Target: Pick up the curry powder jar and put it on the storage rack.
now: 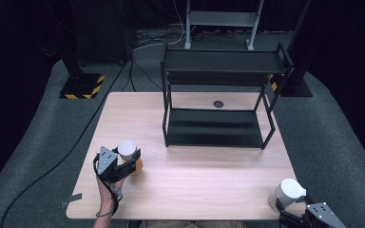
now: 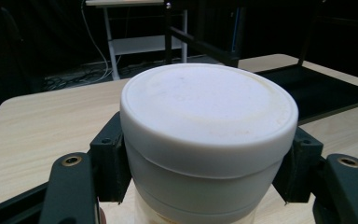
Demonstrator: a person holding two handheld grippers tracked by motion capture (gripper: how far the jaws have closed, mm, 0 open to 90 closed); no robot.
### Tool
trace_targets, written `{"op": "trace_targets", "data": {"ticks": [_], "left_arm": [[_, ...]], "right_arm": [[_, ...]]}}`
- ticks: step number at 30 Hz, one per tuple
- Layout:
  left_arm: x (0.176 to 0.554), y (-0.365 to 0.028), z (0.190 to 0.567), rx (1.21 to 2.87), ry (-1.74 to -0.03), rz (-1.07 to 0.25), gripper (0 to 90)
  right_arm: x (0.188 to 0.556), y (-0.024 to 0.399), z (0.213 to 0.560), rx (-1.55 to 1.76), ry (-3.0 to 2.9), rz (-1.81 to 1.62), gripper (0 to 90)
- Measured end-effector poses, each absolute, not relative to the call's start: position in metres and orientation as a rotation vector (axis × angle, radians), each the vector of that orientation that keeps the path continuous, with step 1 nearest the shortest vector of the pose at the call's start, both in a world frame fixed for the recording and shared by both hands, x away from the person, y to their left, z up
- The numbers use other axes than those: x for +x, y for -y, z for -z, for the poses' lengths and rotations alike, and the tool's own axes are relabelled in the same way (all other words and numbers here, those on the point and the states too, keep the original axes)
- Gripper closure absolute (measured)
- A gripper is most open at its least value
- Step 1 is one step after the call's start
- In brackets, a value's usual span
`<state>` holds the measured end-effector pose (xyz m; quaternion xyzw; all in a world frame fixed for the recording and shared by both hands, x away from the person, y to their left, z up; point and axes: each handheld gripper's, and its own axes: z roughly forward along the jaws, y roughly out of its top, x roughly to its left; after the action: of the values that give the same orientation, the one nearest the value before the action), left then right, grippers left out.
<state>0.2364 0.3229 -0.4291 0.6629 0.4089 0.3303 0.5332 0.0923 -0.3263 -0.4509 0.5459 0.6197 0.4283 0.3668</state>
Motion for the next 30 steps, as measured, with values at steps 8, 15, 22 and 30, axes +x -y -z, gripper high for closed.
{"op": "trace_targets", "data": {"ticks": [8,15,22,30], "left_arm": [[0.241,-0.319,0.419,1.595,-0.938,-0.769,33.6],[0.247,-0.314,0.412,1.617,-0.908,-0.759,33.6],[0.254,-0.309,0.403,1.618,-0.878,-0.749,33.6],[0.261,-0.304,0.395,1.636,-0.834,-0.732,33.6]], "right_arm": [[0.092,0.327,0.45,1.403,-1.591,-1.107,0.0],[0.092,0.327,0.449,1.403,-1.596,-1.103,0.0],[0.092,0.327,0.448,1.404,-1.596,-1.102,0.0],[0.092,0.326,0.448,1.402,-1.597,-1.098,0.0]]}}
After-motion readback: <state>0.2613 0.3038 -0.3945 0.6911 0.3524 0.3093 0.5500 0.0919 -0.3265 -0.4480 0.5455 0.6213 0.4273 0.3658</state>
